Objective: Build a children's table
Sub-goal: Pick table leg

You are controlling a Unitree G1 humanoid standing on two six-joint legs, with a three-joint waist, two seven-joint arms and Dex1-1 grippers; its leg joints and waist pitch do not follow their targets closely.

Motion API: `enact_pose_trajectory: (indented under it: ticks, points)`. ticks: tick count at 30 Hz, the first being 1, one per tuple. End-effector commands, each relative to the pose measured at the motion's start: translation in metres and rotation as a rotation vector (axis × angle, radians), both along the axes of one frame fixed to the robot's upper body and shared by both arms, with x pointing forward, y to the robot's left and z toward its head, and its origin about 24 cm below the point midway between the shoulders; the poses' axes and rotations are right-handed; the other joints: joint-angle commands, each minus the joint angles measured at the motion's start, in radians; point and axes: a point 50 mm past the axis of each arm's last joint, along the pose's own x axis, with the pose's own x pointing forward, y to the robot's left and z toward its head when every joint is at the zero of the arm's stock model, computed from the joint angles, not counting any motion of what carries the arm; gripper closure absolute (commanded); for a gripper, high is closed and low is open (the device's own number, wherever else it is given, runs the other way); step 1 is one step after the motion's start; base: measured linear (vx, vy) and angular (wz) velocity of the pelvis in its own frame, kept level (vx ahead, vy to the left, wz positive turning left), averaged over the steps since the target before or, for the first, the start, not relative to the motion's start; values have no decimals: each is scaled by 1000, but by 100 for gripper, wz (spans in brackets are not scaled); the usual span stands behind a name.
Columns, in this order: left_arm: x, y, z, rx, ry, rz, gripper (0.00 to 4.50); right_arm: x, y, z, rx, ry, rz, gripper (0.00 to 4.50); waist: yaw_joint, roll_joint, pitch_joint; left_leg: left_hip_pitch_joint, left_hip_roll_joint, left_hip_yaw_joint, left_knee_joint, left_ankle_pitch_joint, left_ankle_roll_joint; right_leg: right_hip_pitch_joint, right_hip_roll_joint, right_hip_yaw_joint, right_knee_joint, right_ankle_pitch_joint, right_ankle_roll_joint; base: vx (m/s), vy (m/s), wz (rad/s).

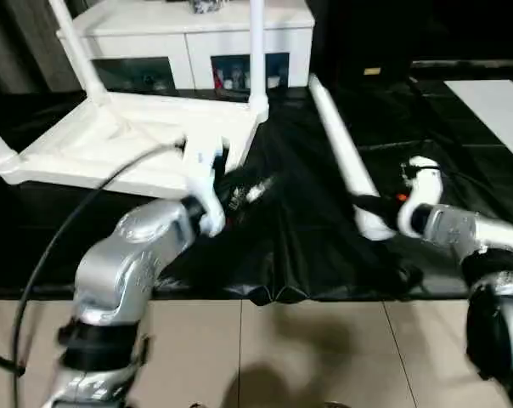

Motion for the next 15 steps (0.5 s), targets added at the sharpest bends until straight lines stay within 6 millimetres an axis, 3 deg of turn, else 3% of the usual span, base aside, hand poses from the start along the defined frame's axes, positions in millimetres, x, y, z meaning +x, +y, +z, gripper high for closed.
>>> enact_pose_trajectory:
  ticks: [1, 3, 4, 7, 10, 14, 15]
  points:
    - [5, -1, 3, -51, 39, -6, 103, -6, 14, 26, 123, -152, 133, 264, 15, -21, -76, 3, 27, 0, -68, -119, 144, 67, -30, 19, -78, -90, -279, 0, 0, 0]
    - [9, -6, 7, -102, 69, -27, 98, -18, 30, 30, 166, -206, 250, 264, 34, -16, -80, 10, 32, 3, -64, -81, 166, 61, -29, 19, -76, -40, -283, 0, 0, 0]
    - [11, -8, 8, -126, 89, -31, 77, -24, 38, 33, 193, -231, 311, 264, 36, -18, -81, 8, 34, 2, -65, -53, 177, 61, -28, 18, -73, -8, -292, 0, 0, 0]
    - [17, -11, 10, -161, 128, -35, 60, -37, 56, 43, 248, -281, 436, 264, 48, -15, -80, 10, 35, 1, -65, -46, 175, 59, -30, 18, -74, -17, -291, 0, 0, 0]
    - [22, -12, 16, -241, 158, -42, 22, -46, 67, 49, 268, -302, 511, 264, 55, -16, -76, 14, 37, 2, -72, -88, 135, 58, -34, 19, -81, -87, -273, 0, 0, 0]
    - [28, -11, 25, -299, 179, -63, 6, -55, 74, 53, 269, -315, 549, 264, 65, -16, -75, 19, 36, 2, -76, -111, 93, 54, -35, 24, -86, -127, -247, 0, 0, 0]
    - [29, -10, 26, -298, 181, -61, 2, -56, 74, 53, 269, -314, 546, 264, 66, -17, -73, 14, 35, 1, -78, -111, 86, 58, -36, 24, -85, -130, -237, 0, 0, 0]
